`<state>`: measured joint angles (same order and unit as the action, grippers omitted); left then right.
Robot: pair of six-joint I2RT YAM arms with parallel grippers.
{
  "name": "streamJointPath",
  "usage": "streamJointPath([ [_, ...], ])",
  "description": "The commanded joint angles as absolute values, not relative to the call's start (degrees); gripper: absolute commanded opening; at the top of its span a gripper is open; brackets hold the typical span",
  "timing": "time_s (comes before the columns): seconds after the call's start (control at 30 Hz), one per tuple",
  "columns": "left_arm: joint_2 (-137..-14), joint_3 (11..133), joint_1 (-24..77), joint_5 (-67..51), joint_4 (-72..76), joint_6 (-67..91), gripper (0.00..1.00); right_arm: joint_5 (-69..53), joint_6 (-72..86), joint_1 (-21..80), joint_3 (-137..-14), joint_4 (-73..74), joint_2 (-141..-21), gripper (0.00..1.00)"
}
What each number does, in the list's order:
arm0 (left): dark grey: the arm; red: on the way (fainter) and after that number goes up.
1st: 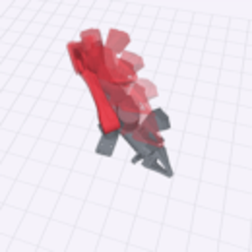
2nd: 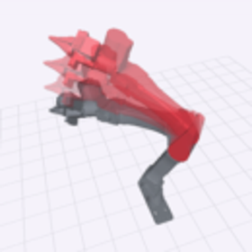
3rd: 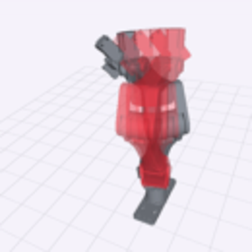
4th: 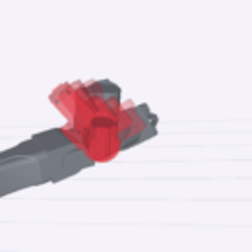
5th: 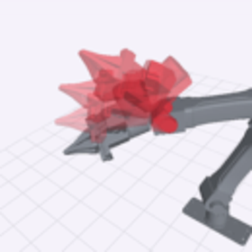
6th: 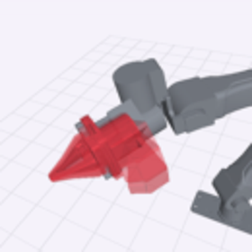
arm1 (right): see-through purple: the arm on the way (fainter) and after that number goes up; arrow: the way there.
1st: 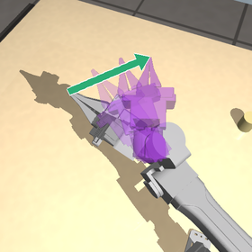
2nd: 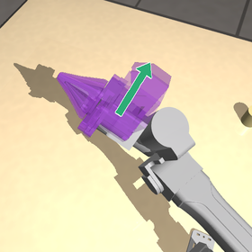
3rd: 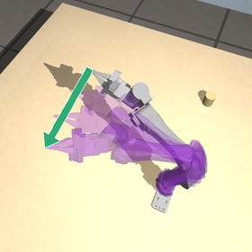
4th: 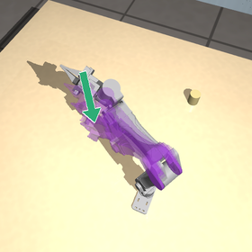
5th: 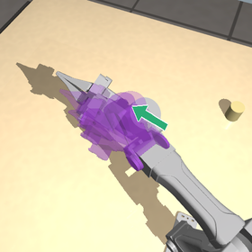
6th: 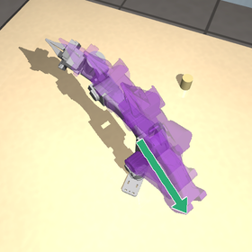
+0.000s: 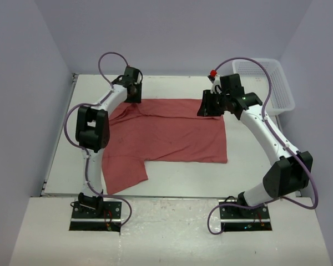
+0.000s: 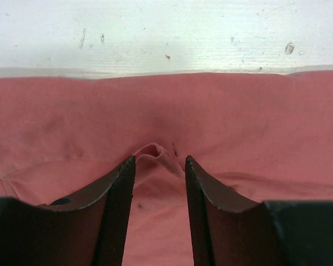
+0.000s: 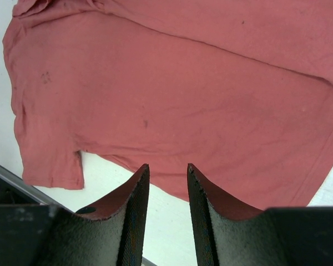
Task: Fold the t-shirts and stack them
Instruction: Fold the flattened tshirt in 1/3 of the way
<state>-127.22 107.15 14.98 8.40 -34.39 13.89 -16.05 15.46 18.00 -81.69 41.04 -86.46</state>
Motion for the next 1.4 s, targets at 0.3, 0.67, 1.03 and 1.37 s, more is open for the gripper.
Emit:
streamJointPath([
  [0.3, -128.76, 108.37, 15.21, 10.11, -31.90, 12.83, 0.26, -17.49, 16.00, 18.11, -80.33, 39.29, -84.29, 0.34],
  [0.67, -124.37, 105.56, 16.52, 11.69, -32.17, 13.80, 0.00, -18.72, 16.87, 18.02, -79.98, 39.11, -84.99, 0.34],
  [1.03, -115.49, 95.38, 24.34, 19.50, -36.91, 20.03, 0.00, -19.86, 17.58, 18.98, -80.51, 39.81, -83.94, 0.34],
  [1.37, -102.59, 78.50, 26.89, 20.57, -36.30, 32.06, 0.18, -19.95, 17.40, 19.34, -78.49, 40.52, -80.95, 0.35],
])
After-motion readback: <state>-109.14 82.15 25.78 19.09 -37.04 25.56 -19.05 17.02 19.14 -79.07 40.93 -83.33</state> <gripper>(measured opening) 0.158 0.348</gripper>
